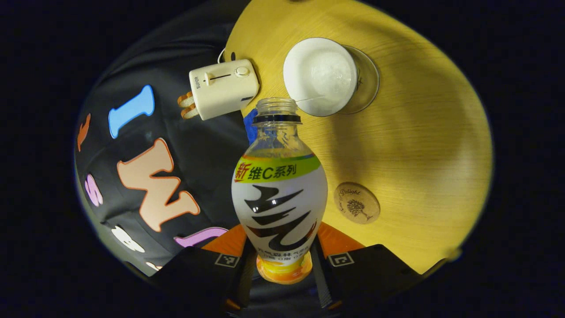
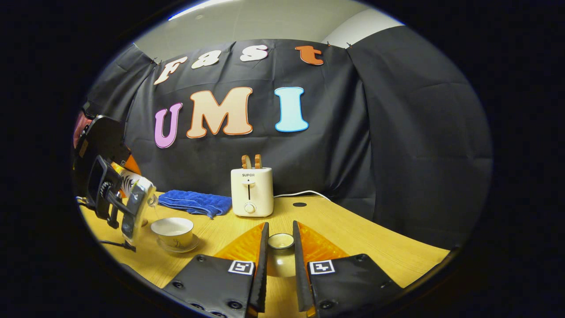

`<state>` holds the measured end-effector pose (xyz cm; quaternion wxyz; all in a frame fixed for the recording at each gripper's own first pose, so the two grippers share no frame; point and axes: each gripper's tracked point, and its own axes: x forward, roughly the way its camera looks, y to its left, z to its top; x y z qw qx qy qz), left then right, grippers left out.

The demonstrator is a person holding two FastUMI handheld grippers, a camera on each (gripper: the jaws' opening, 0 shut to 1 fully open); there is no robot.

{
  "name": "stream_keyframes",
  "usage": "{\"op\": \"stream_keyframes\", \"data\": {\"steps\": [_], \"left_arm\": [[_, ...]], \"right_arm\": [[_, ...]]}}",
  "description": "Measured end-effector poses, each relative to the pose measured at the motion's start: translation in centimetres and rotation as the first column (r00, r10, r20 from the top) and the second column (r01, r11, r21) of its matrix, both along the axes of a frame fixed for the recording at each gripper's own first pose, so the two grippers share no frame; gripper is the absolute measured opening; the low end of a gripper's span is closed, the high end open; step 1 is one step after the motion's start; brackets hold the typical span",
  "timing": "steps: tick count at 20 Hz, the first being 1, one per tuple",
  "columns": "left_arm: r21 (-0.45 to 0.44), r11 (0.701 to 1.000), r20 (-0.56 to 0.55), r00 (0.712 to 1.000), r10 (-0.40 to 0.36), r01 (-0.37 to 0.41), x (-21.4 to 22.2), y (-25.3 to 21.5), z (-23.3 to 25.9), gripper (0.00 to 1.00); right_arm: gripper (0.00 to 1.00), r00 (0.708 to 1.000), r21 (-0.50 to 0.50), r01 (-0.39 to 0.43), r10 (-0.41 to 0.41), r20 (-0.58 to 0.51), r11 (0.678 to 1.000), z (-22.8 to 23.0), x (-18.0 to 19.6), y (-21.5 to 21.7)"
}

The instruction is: Open the teacup lid with one hand, grasp the water bottle and pour water into the teacup with the other hand; after pouring, place the water bottle on the coaster and then close the teacup lid.

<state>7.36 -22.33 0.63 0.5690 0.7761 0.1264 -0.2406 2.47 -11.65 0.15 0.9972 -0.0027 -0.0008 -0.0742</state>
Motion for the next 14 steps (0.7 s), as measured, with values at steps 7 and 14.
{"op": "stream_keyframes", "data": {"steps": [7, 14], "left_arm": [[-0.473, 0.878, -0.111, 0.994, 0.019, -0.07, -0.6, 0.4, 0.7, 0.57], [-0.871, 0.437, -0.267, 0.963, -0.036, -0.225, -3.0, -1.3, 3.2, 0.53]], "right_arm": [[0.33, 1.0, 0.0, 0.003, -0.003, 0.0, 1.0, 0.1, -0.1, -0.1], [0.32, 1.0, -0.001, 0.005, -0.005, 0.0, 1.0, 0.0, -0.1, -0.1]]}}
